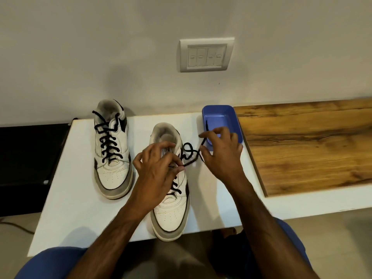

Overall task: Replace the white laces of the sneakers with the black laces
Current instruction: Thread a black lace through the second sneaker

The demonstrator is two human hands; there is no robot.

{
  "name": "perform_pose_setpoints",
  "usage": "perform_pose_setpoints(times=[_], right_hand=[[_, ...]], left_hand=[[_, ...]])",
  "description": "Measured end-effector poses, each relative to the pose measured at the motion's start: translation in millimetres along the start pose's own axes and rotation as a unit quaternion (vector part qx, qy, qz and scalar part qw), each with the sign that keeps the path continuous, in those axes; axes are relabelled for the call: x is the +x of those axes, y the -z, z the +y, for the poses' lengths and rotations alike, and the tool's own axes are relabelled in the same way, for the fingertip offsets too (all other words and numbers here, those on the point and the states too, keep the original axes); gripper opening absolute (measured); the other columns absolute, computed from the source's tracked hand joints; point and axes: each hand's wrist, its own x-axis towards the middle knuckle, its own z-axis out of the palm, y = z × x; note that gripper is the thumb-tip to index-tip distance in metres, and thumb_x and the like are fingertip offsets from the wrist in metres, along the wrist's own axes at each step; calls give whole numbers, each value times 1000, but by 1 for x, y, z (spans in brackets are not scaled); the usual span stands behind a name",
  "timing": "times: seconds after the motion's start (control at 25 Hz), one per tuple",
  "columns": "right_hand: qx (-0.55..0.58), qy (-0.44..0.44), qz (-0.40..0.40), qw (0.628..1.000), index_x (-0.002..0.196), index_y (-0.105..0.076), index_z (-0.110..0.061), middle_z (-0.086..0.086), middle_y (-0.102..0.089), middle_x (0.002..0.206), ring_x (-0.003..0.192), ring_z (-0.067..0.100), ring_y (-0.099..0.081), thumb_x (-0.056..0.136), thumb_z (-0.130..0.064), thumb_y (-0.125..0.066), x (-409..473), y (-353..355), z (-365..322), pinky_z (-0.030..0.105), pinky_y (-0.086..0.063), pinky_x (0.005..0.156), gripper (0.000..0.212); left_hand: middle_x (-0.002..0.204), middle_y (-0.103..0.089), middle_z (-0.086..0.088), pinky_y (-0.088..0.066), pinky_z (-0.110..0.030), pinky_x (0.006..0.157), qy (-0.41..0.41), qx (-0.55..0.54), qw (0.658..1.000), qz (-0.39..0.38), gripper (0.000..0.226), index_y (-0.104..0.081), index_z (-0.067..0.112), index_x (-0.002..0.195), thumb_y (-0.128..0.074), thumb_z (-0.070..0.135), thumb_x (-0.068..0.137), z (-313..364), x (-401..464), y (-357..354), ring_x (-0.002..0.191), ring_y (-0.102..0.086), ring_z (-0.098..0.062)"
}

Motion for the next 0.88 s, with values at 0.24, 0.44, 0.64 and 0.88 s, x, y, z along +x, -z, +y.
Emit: perform_pose_setpoints(times=[0.24,0.44,0.64,0.88], right_hand=[[226,30,-246,942,78,-70,-21,-6,-64,87,90,11,-62,95,-63,-49,-14,7,-18,55,-46,95,50],[483,-95,-36,870,92,-64,6,-3,-62,80,86,10,-60,98,-33,-60,-4,26,-5,32,-45,87,39],[608,-175,112,766,73,-64,-17,1,-57,73,74,12,-54,97,-28,-63,6,37,16,29,-44,81,26],[741,-193,116,633,77,-60,-17,1,-64,69,69,13,-63,93,-28,-64,5,51,13,29,-53,76,20]], left_hand=[[139,-47,12,-21,-42,100,51,-30,998,29,12,-62,33,94,-58,44,89,-1,0,-1,133,-35,-15],[135,-46,12,-21,-41,95,-7,-13,1000,10,8,-60,31,84,-63,34,78,-5,-3,7,129,-35,-18],[128,-49,9,-20,-41,97,-40,3,999,-11,10,-58,28,78,-57,34,70,-12,-4,9,125,-37,-18],[128,-48,10,-20,-41,97,-60,17,998,-29,14,-59,28,84,-54,38,75,-17,-5,9,124,-40,-20]])
